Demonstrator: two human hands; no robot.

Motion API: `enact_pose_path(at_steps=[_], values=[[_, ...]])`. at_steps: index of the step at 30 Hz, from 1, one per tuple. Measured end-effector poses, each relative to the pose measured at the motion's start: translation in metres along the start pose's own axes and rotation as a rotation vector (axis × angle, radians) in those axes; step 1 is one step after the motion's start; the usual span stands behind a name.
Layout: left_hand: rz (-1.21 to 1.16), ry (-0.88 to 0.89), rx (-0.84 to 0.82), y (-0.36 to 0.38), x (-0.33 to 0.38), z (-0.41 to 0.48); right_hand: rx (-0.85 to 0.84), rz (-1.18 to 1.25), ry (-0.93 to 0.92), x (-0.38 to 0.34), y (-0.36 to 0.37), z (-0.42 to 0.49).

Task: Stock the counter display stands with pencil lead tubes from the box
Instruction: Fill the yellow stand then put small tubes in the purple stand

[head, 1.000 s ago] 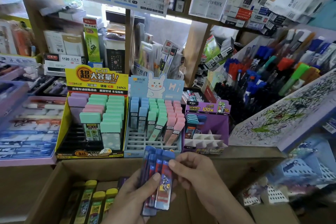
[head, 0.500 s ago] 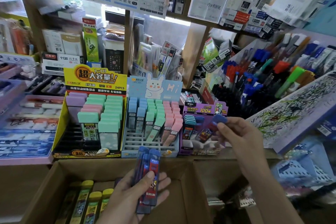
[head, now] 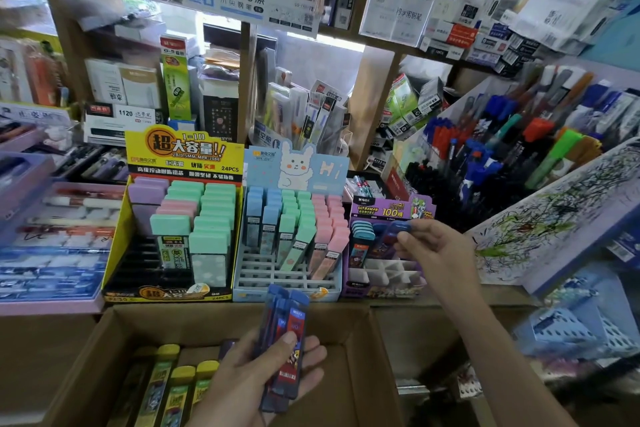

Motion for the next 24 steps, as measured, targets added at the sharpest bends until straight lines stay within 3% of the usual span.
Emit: enact_pose_path(at_steps=[15, 24], values=[[-0.128, -0.086, 0.002, 0.004, 0.003, -0.001, 0.097, -0.176, 0.085, 0.012, 0.017, 0.002], [-0.043, -0.049, -0.005, 0.001, -0.001, 0.002, 0.085, -0.036, 0.069, -0.003, 0.017, -0.03]])
Point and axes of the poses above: each hand's wrist, its own z-axis towards the middle knuckle, its own y-axis out of the palm, x = y × z, the point moved 3 cm from there along z, towards the middle knuckle, and after that the axes turned 9 degrees about -x, right-handed, at the moved point
